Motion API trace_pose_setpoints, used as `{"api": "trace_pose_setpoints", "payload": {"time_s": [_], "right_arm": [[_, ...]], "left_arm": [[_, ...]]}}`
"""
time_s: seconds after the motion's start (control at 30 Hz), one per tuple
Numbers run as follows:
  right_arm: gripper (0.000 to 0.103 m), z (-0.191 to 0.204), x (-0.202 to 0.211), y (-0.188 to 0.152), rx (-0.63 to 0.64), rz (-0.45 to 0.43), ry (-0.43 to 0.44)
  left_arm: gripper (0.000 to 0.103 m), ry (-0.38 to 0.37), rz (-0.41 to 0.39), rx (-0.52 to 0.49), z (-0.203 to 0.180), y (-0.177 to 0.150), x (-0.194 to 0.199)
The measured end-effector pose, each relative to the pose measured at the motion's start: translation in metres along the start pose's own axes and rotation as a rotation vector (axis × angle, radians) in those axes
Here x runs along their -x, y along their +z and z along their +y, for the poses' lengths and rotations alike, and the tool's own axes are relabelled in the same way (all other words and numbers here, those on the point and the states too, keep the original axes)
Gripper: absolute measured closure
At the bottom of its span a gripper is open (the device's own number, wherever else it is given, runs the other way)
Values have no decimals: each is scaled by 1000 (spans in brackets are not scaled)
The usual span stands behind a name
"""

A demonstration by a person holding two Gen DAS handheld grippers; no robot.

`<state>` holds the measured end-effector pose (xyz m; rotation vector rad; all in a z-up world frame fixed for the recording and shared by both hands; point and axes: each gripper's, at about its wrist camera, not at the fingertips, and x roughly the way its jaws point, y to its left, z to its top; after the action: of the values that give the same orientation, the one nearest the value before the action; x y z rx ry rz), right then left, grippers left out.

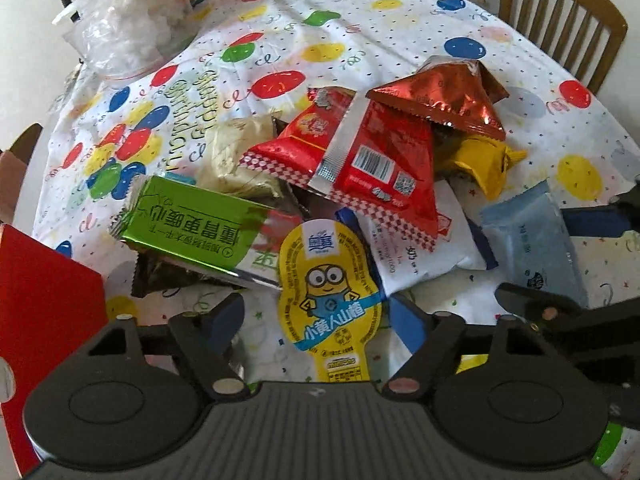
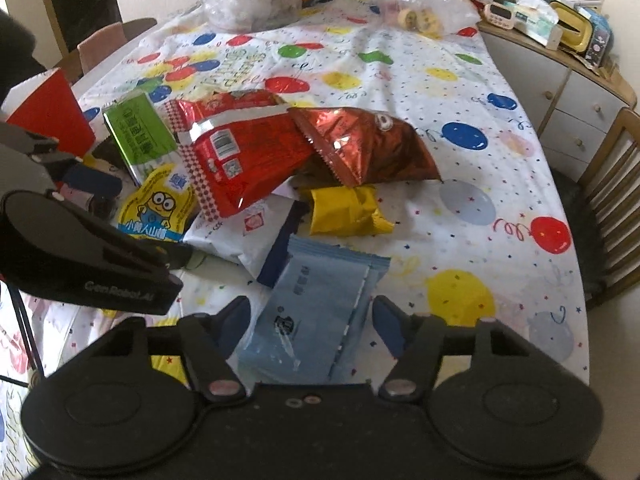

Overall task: Organize snacks
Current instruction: 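Grasp the yellow Minion pouch with left tool while right tool grasps the blue bar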

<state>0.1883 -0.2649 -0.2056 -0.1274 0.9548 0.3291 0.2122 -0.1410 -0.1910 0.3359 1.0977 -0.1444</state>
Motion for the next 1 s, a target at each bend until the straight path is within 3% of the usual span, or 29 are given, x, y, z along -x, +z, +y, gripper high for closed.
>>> {"api": "trace_pose_setpoints", "payload": {"time_s": [0.23, 0.67, 1.0], "right_arm": [[49, -2, -1, 3, -17, -2, 16], [56, -6, 5, 0, -44, -12, 49], [56, -4, 48, -5, -67, -77, 106]], "left_arm": [[52, -83, 4, 44, 10, 2, -2], [53, -107, 19, 168, 27, -6, 5], [53, -124, -34, 343, 56, -34, 52]]}}
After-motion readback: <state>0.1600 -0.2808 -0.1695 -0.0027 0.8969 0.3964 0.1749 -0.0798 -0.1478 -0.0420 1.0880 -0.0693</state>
